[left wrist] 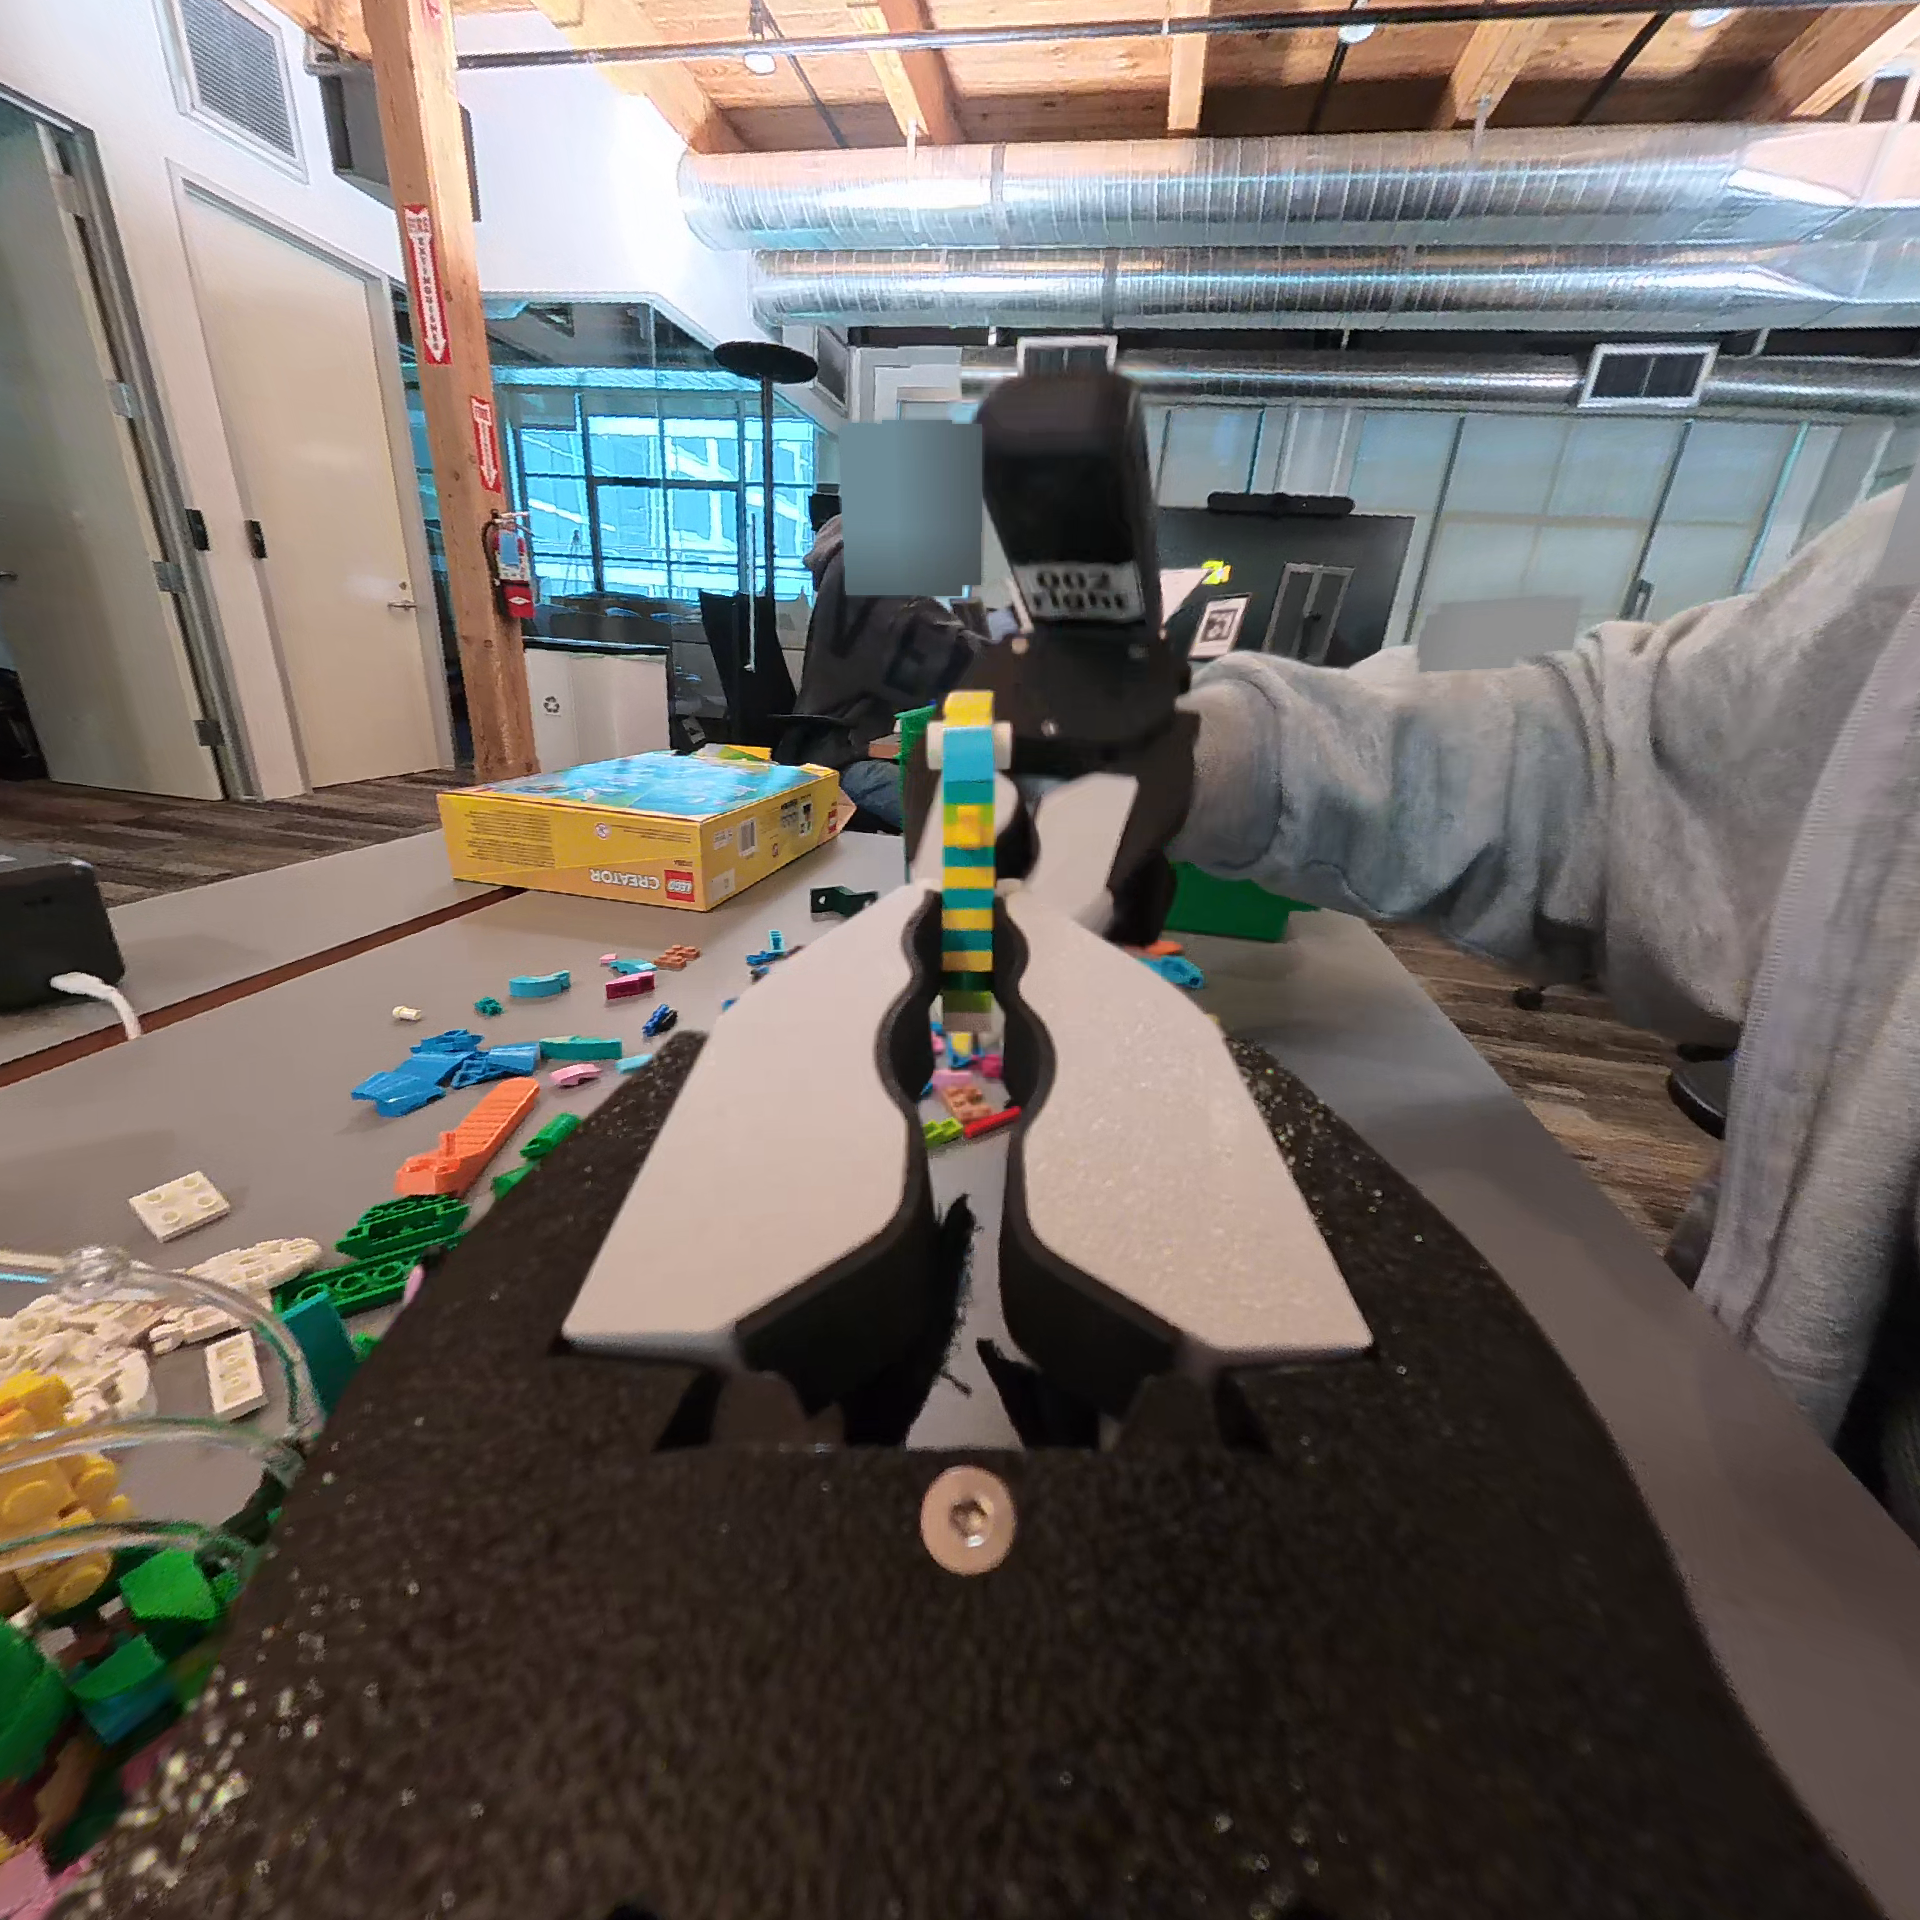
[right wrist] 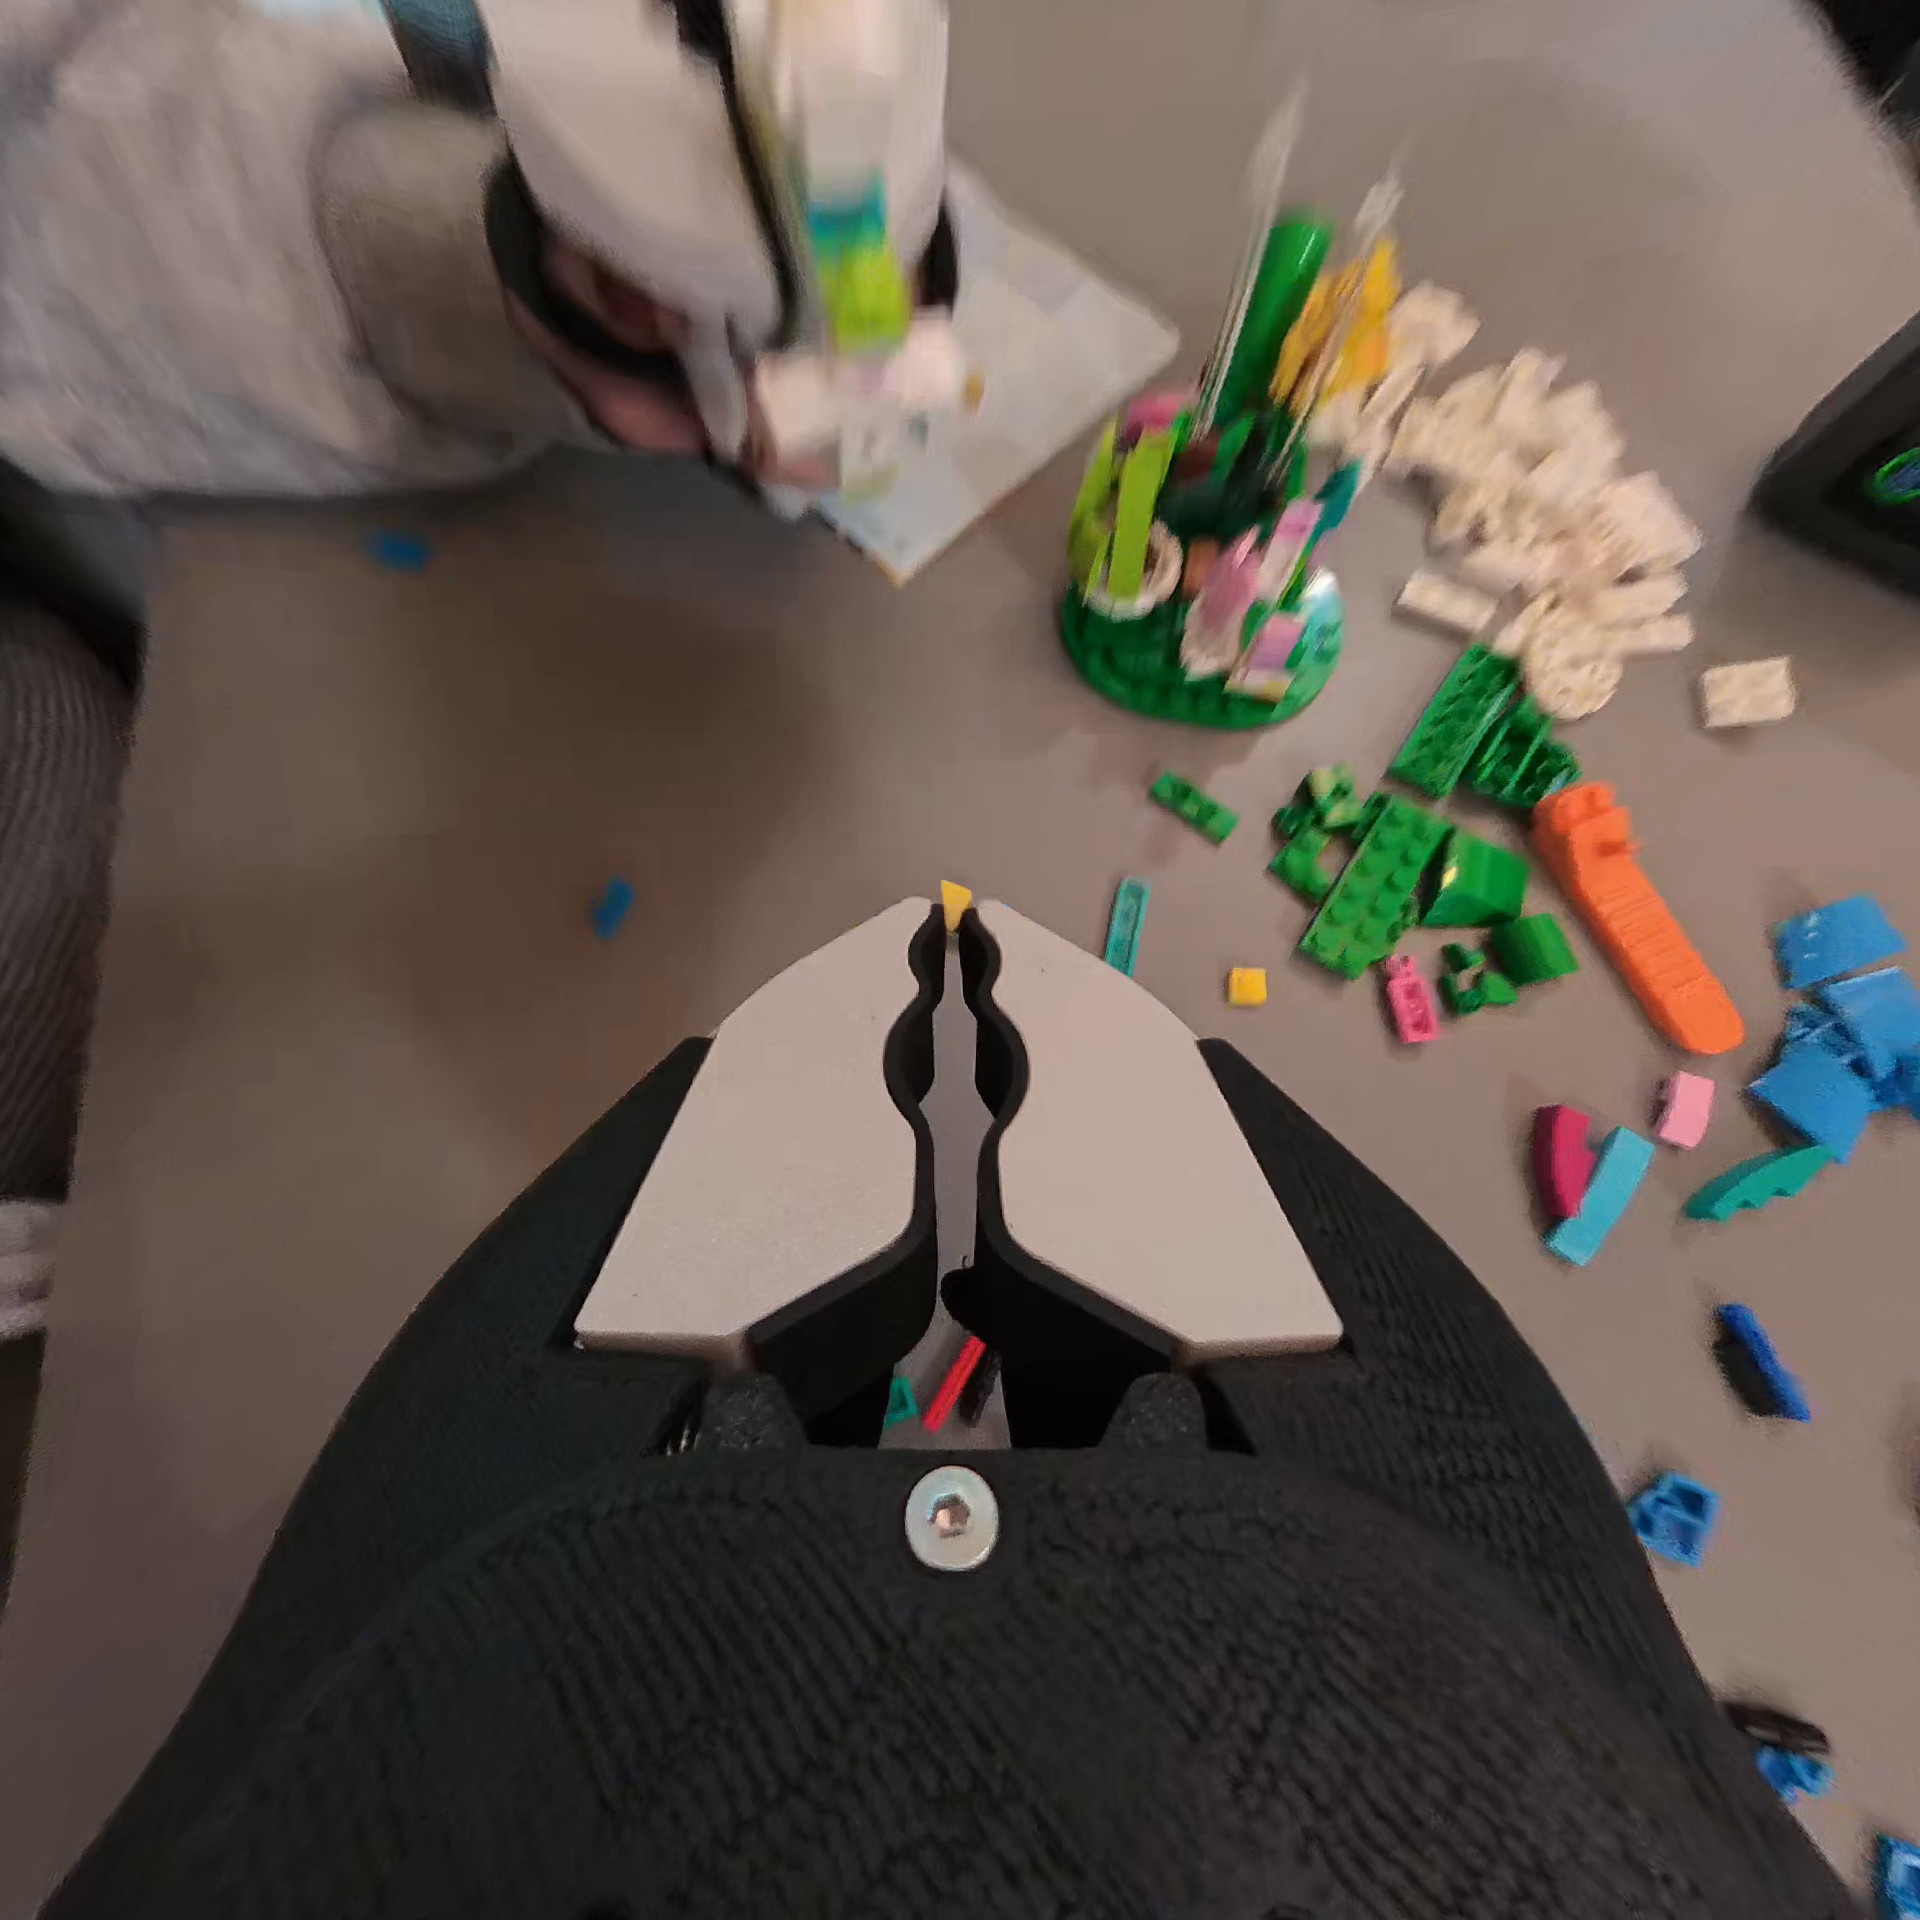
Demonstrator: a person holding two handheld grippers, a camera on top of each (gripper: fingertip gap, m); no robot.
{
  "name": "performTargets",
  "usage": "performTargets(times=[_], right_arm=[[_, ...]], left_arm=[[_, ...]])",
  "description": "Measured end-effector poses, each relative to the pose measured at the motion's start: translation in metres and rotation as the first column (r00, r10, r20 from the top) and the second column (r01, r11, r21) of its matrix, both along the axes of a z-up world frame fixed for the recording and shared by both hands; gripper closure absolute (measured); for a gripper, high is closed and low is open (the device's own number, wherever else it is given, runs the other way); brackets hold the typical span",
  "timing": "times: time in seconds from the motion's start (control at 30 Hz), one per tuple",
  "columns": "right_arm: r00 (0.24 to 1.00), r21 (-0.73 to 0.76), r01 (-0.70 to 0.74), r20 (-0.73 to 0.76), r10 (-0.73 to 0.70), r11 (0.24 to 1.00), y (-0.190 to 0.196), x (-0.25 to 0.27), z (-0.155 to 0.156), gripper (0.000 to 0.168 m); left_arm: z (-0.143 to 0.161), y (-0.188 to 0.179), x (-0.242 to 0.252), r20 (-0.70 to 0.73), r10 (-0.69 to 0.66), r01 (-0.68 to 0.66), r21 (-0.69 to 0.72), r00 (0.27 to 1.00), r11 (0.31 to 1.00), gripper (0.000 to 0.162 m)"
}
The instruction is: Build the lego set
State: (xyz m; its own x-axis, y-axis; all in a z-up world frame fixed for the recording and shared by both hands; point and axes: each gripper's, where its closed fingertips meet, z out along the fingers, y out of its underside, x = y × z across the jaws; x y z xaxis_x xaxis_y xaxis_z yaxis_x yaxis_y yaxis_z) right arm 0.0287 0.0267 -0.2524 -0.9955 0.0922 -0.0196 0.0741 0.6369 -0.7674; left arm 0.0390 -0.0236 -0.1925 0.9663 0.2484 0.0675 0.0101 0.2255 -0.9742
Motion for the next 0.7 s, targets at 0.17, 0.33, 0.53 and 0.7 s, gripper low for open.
performTargets(times=[0.17,0.33,0.53,0.7], right_arm=[[0.904,-0.094,-0.037,-0.428,-0.007,0.995,-0.009,-0.015,0.059,0.167],[0.756,-0.115,-0.083,-0.655,-0.013,0.99,-0.018,-0.008,0.085,0.167],[0.629,-0.133,-0.093,-0.776,-0.045,0.987,-0.019,-0.006,0.098,0.167],[0.451,-0.112,-0.124,-0.891,-0.044,0.986,-0.024,0.003,0.111,0.167]], left_arm=[[0.003,-0.002,0.0,0.013,-0.013,0.013,0.032,1.0,0.999,0.154],[0.008,-0.008,-0.002,0.032,-0.013,0.01,0.078,0.999,0.997,0.154],[0.007,-0.006,0.001,0.033,-0.034,0.032,0.073,0.999,0.997,0.154],[0.008,-0.005,0.001,0.037,-0.044,0.041,0.078,0.998,0.996,0.154]])
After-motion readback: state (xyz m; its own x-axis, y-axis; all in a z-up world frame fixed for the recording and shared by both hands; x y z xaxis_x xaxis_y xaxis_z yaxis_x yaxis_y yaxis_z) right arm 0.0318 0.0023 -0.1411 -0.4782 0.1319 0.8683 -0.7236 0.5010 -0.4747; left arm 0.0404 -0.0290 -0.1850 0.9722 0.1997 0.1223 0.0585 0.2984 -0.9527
